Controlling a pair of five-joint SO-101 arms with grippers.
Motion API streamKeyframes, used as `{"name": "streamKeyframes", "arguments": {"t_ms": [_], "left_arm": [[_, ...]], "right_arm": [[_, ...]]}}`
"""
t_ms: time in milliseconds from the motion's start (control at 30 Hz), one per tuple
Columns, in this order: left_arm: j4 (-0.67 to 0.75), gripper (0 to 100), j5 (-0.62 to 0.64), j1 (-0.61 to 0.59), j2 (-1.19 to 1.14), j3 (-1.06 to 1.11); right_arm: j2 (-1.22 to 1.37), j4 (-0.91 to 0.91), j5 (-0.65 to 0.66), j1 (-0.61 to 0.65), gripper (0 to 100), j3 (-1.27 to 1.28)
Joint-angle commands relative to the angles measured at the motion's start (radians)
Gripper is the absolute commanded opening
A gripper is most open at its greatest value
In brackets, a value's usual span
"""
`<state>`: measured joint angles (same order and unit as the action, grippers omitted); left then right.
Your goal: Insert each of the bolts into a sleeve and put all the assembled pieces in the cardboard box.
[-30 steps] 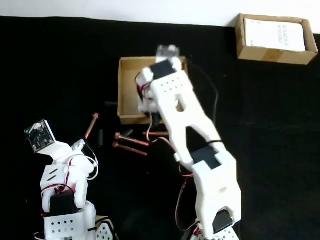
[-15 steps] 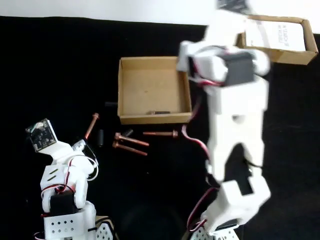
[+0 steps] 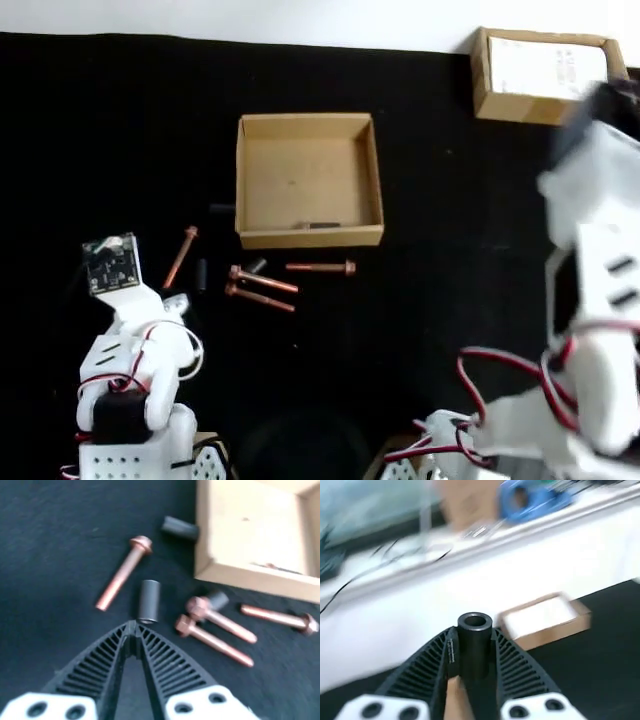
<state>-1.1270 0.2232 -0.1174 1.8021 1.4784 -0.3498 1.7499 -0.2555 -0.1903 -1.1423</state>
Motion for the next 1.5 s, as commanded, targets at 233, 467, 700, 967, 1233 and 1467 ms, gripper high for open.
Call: {"name": "streamKeyframes", "arguments": {"t_ms": [233, 467, 700, 967, 1233, 1467], "left_arm": [[-0.008, 1, -0.074, 0.145, -0.022, -0.088], [0.029, 1, -0.043, 0.148, -0.367, -0.314], [-0.144, 1, 0.064, 0.228, -0.932, -0.826], [-0.393, 1, -0.066, 0.461, -1.365, -1.233], [-0.405, 1, -0.485, 0.608, -1.567, -1.42], [-0.391, 1, -0.526, 0.613, -1.796, -1.558]], "right_arm": [[-0.03, -0.05, -0.167, -0.524, 0.7, -0.028], [0.088, -0.243, -0.169, -0.633, 0.7, -0.022], [0.065, -0.119, -0.169, -0.539, 0.7, -0.018], [0.071, -0.053, -0.17, -0.522, 0.7, -0.015], [0.064, -0.107, -0.209, -0.526, 0.7, -0.024], [0.065, -0.104, -0.203, -0.526, 0.7, -0.048]]}}
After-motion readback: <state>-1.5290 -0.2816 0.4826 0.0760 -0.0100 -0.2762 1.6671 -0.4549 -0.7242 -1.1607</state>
